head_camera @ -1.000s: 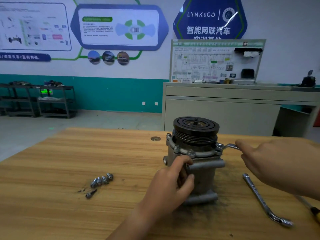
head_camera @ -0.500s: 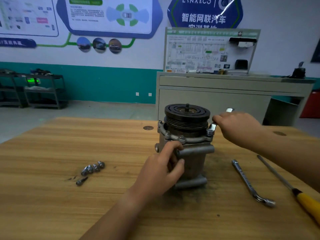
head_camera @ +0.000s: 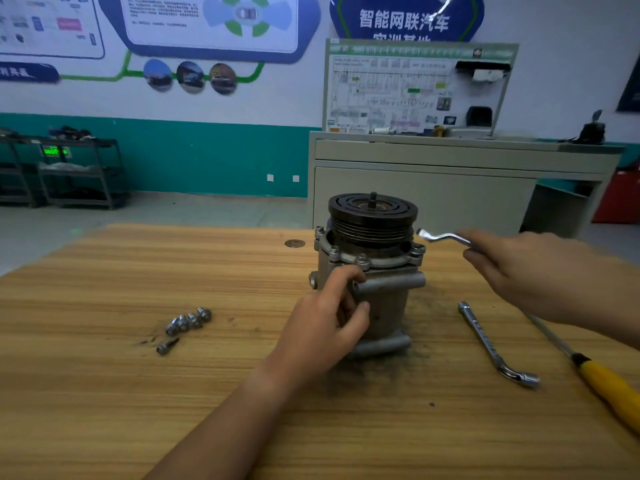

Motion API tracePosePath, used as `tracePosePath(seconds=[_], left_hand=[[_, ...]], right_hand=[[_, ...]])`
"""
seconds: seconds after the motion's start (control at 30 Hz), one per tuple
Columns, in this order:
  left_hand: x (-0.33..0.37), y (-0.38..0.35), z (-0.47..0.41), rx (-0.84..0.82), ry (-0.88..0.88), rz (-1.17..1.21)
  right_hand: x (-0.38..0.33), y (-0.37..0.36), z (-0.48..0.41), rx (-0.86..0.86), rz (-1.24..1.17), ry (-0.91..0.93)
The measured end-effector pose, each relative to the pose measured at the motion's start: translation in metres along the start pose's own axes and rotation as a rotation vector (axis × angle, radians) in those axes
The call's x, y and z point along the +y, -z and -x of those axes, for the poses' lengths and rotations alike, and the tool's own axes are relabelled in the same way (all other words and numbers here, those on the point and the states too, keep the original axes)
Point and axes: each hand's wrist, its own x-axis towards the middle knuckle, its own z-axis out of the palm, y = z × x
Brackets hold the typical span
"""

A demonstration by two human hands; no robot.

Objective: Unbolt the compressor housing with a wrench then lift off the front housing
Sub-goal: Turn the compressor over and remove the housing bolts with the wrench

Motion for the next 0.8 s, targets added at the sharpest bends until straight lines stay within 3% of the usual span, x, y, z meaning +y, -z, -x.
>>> tracePosePath(seconds=[0.17, 0.43, 0.63, 0.8], left_hand=[[0.002, -0.002, 0.000, 0.024, 0.000, 0.020], [0.003, -0.001, 0.001, 0.015, -0.005, 0.020], [0.001, -0.003, 0.000, 0.019, 0.011, 0.039], [0.000, -0.001, 0.000, 0.012, -0.007, 0.027]], right_hand=[[-0.006, -0.007, -0.012, -0.018, -0.036, -0.041], [-0.010, -0.004, -0.016, -0.034, 0.263, -0.029], [-0.015, -0.010, -0.005, -0.133, 0.193, 0.031], [-0.003, -0.005, -0.002, -0.067, 0.066, -0.062]])
